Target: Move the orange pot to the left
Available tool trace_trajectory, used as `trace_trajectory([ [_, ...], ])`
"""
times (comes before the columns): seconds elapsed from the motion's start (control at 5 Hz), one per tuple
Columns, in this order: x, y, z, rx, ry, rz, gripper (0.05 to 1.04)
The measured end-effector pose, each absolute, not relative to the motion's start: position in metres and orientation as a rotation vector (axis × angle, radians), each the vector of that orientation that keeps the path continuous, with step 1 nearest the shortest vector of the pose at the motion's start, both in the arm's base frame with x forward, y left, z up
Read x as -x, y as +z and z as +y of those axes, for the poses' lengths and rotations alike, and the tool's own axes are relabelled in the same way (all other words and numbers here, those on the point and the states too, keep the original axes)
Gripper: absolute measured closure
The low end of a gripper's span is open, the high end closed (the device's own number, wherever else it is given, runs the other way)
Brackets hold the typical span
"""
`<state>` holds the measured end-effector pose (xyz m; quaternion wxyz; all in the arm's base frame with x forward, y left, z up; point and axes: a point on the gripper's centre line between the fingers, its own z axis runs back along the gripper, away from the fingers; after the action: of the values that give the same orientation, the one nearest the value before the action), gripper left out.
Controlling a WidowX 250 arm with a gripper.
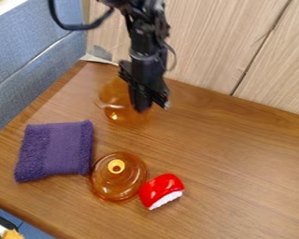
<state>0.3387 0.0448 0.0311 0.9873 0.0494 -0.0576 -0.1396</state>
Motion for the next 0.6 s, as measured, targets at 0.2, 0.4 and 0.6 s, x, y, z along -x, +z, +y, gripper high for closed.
trace_trajectory([
  [0.2,-0.334,0.046,0.074,-0.097,-0.190,-0.142,1.009],
  [0.4,-0.331,0.053,0.107,-0.110,-0.087,-0.156,1.011],
  [0.6,-0.331,0.050,0.140,-0.147,-0.003,-0.147,1.011],
])
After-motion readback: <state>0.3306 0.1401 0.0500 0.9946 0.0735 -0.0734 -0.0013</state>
